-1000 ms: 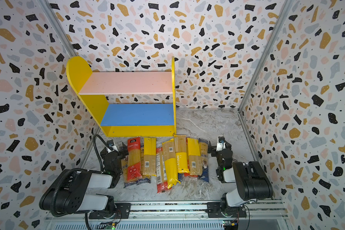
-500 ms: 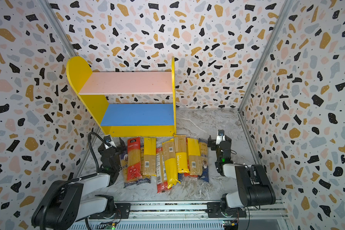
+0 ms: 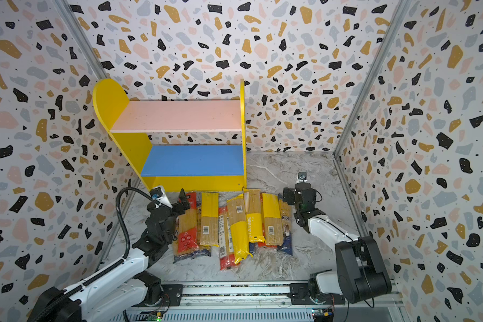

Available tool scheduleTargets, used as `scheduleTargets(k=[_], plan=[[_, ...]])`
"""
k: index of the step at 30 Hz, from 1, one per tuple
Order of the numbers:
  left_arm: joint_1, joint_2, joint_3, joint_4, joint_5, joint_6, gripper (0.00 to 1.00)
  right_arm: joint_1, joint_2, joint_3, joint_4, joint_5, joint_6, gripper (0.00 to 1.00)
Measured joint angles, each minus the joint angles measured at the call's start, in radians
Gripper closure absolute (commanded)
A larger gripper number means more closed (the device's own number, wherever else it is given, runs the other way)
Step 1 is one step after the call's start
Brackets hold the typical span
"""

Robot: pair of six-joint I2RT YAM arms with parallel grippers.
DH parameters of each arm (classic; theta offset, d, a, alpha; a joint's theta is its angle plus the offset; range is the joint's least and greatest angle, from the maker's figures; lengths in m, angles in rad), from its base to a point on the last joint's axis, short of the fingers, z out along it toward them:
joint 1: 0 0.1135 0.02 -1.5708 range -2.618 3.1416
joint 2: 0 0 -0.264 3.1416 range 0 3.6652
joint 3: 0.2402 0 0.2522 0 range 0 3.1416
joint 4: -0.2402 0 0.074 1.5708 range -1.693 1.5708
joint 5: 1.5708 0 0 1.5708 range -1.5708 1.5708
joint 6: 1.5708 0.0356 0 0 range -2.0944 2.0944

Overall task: Place and organize the pasta boxes and bags onto the shelf
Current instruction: 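Lower the left gripper onto the red-topped spaghetti bag while the right arm rises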

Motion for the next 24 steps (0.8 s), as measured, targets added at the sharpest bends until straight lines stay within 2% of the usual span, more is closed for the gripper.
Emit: scheduleTargets(k=[4, 6, 9, 15, 21, 24], plan=[[-0.183, 0.014, 0.069, -0.222, -0.101, -0.170, 0.02, 0.064, -0.031, 0.035, -0.082, 0.056, 0.002, 0.01], [-0.289, 0.039, 0.102, -0.321, -0.165, -0.262, 0.02, 0.094, -0.021, 0.072, -0.128, 0.062, 0.003, 0.01], [-0.395, 0.103, 0.152, -0.449, -0.222, -0.366, 0.03, 0.121, -0.019, 0.102, -0.166, 0.050, 0.010, 0.01], [-0.419, 0.235, 0.220, -0.695, -0.301, -0.564, 0.03, 0.146, -0.023, 0.107, -0.201, 0.028, 0.022, 0.01], [-0.419, 0.198, 0.188, -0.814, -0.334, -0.669, 0.01, 0.150, -0.041, 0.107, -0.221, 0.013, 0.023, 0.01], [-0.402, 0.179, 0.159, -0.826, -0.327, -0.684, 0.01, 0.150, -0.055, 0.107, -0.221, -0.006, 0.026, 0.01]])
